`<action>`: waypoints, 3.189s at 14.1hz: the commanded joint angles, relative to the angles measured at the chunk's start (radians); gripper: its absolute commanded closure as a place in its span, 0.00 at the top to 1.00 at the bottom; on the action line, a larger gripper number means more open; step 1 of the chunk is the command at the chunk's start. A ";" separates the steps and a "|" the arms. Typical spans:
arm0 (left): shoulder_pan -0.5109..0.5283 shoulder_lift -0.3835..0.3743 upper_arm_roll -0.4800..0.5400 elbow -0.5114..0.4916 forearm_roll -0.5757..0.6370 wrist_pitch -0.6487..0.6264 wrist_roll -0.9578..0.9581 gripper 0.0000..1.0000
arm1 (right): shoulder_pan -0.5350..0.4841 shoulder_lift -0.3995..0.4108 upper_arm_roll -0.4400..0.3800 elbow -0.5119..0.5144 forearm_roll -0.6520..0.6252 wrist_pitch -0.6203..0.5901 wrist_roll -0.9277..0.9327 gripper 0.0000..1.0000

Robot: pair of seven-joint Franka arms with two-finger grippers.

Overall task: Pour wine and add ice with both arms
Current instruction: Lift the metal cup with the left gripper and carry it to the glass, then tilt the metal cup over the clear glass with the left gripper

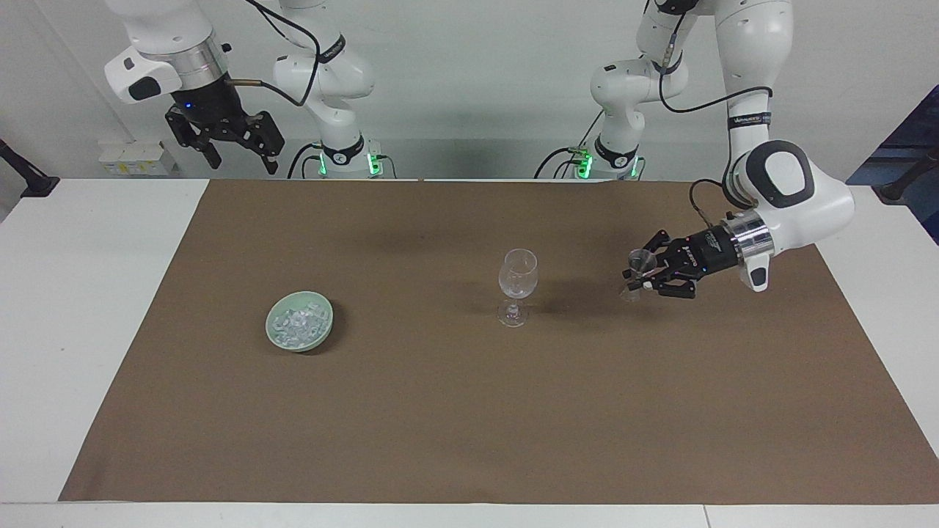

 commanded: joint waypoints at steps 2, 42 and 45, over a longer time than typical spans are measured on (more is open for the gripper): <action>-0.131 -0.058 0.016 -0.038 -0.007 0.125 -0.086 0.00 | 0.000 -0.020 -0.007 -0.025 0.023 0.016 0.009 1.00; -0.411 -0.102 0.012 0.006 0.643 0.312 -0.453 0.00 | 0.000 -0.020 -0.007 -0.025 0.023 0.016 0.008 1.00; -0.431 -0.099 0.012 0.013 0.692 0.315 -0.482 0.00 | 0.000 -0.020 -0.007 -0.025 0.023 0.016 0.008 1.00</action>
